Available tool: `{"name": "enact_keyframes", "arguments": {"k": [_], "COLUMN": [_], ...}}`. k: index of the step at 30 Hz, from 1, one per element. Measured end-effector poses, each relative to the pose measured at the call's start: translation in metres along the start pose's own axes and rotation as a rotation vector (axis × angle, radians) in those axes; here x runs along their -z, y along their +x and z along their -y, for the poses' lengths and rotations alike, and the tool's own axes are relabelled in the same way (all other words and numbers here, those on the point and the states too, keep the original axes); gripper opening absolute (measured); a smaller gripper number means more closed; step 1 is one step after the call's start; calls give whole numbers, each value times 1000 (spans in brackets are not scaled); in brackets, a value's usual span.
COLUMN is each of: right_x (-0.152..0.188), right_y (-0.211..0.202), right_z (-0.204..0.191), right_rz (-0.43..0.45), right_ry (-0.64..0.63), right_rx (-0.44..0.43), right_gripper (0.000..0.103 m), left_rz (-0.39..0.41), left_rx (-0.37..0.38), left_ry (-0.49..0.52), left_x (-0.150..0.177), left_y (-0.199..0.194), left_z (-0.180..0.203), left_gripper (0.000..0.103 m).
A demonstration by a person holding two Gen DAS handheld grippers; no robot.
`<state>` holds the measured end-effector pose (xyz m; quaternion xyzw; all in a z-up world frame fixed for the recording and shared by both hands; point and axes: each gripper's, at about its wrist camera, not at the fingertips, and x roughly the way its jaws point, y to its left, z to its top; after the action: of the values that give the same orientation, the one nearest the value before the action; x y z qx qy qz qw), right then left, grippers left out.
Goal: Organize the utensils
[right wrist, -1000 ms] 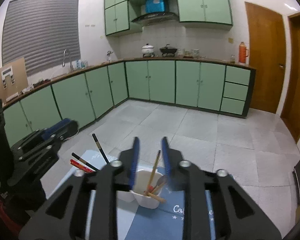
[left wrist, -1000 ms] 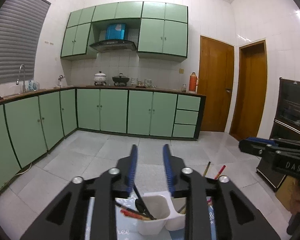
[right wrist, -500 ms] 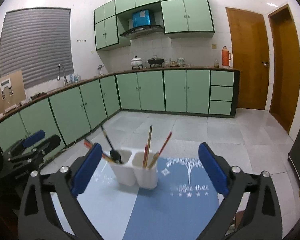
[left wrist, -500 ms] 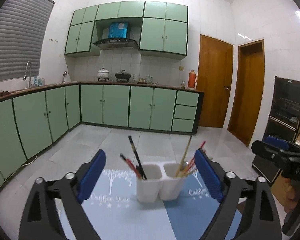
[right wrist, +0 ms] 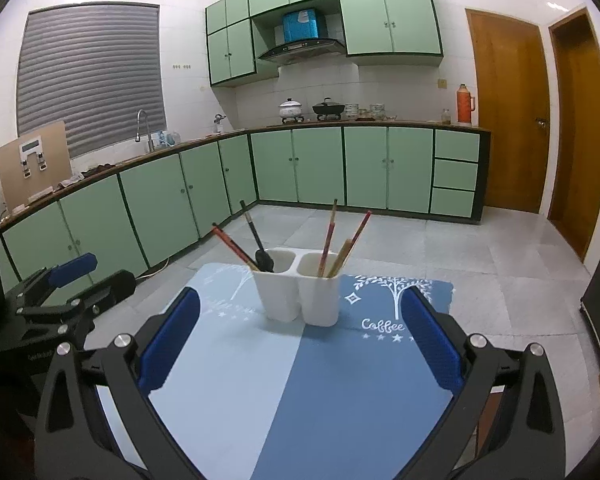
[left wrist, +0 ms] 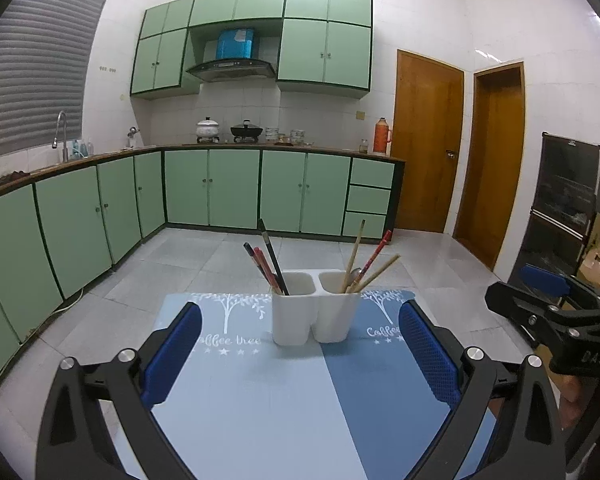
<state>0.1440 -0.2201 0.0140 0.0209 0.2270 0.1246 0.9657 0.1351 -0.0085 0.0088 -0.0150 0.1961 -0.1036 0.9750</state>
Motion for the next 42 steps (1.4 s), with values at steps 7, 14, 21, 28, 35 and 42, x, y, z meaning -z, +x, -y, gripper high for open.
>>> {"name": "enact_keyframes", "arguments": {"k": [7, 14, 21, 28, 35, 42], "right_x": [7, 9, 11, 11, 12, 14], "right_y": [-15, -22, -24, -23, -22, -19], "right_z": [-8, -11, -11, -12, -13, -13], "right_rz": [5, 10, 13, 13, 11, 5], "right_ry": [-3, -11, -13, -11, -11, -15], "right_rx": [-5, -7, -10, -13, -12, -13], "right_gripper": [98, 98, 98, 98, 98, 98], "left_rz": [13, 28, 33, 33, 32, 31], "left_rx": [-5, -5, -8, -9, -10, -9], "left_ry": [18, 22, 28, 30, 26, 26], "left_x": [4, 3, 5, 5, 6, 7], "left_y": [-19, -27, -30, -31, -33, -33], "left_z": [5, 9, 12, 11, 10, 10], "left_gripper": [97, 97, 97, 97, 97, 97]}}
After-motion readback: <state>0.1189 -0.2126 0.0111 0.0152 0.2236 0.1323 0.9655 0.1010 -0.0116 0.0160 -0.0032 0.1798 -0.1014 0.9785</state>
